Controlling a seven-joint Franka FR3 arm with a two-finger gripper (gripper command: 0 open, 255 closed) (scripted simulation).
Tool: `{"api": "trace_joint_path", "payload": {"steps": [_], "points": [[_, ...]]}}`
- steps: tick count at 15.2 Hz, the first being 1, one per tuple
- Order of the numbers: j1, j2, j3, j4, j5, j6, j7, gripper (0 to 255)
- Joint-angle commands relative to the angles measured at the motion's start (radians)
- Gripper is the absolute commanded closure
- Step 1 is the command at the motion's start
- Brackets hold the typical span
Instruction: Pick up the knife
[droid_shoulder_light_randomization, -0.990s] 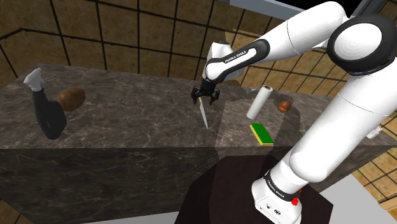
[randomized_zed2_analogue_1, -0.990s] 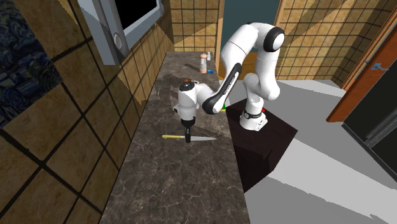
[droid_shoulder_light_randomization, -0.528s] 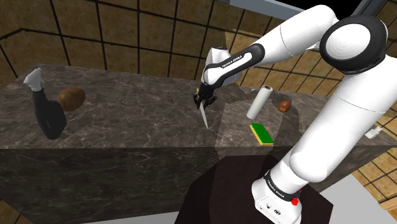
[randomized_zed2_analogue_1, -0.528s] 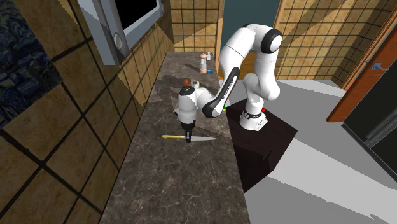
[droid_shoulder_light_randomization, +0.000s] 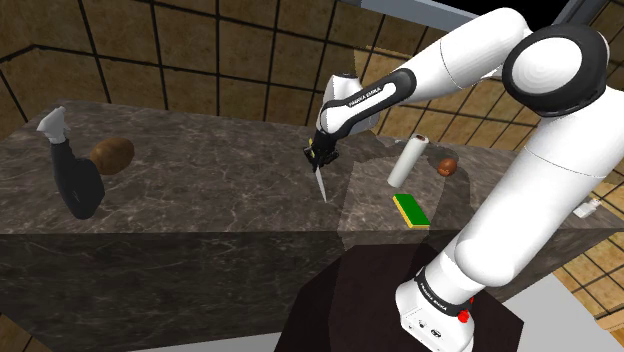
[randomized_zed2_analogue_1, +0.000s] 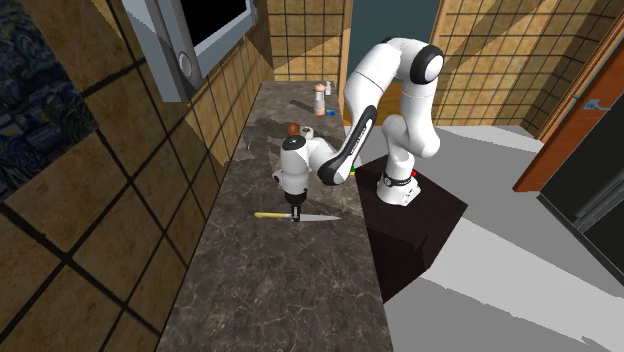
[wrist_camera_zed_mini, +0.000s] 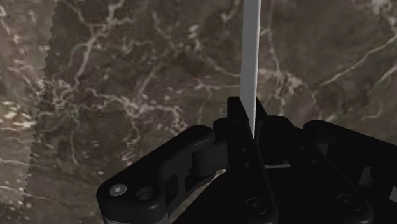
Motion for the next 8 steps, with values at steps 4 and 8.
{"api": "trace_joint_path", "payload": {"steps": [4,8], "points": [[0.000,-0.040,0.000,0.012,0.000,-0.052,-0.001,255],[0.000,-0.077,0.000,0.028,0.000,-0.105,-0.002,255]]}}
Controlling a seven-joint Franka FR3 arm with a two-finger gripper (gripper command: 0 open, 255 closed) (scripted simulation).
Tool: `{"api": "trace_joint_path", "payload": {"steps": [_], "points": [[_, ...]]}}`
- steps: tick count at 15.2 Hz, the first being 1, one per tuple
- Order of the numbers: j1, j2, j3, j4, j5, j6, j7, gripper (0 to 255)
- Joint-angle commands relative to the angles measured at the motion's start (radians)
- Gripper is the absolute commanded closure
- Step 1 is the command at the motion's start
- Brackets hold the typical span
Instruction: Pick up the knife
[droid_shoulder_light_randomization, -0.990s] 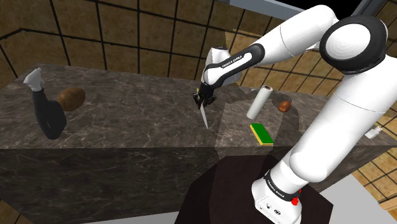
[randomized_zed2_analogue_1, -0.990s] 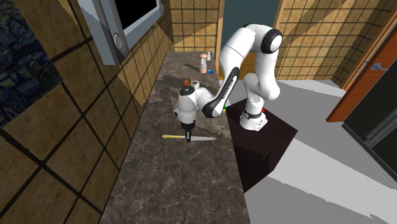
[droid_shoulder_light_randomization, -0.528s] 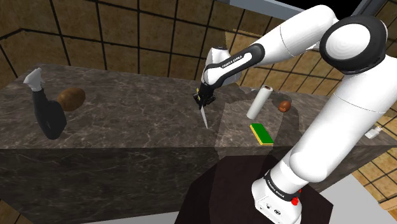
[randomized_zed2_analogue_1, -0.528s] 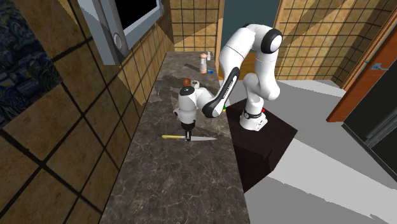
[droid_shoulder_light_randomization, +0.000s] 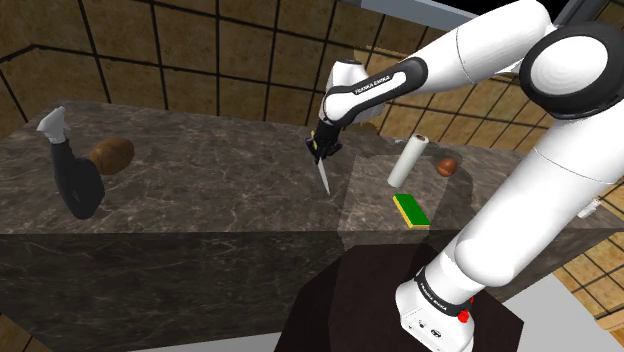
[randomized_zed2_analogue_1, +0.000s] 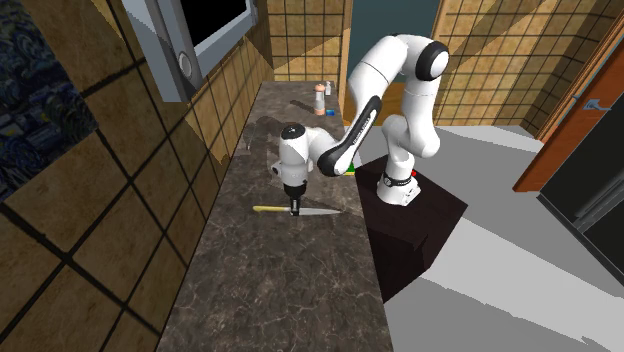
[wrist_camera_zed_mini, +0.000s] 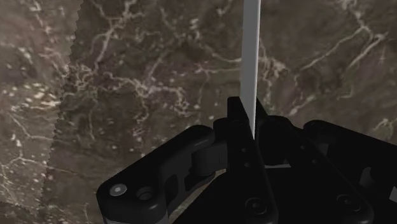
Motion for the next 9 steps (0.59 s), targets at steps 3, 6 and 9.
{"api": "trace_joint_path", "payload": {"steps": [3,6,9], "points": [[0.000,-0.038,0.000,0.016,0.000,-0.055,0.000,255],[0.000,-0.062,0.000,0.033,0.000,-0.095,-0.001,255],[0.000,-0.070,0.000,0.039,0.000,-0.110,-0.001,255]]}}
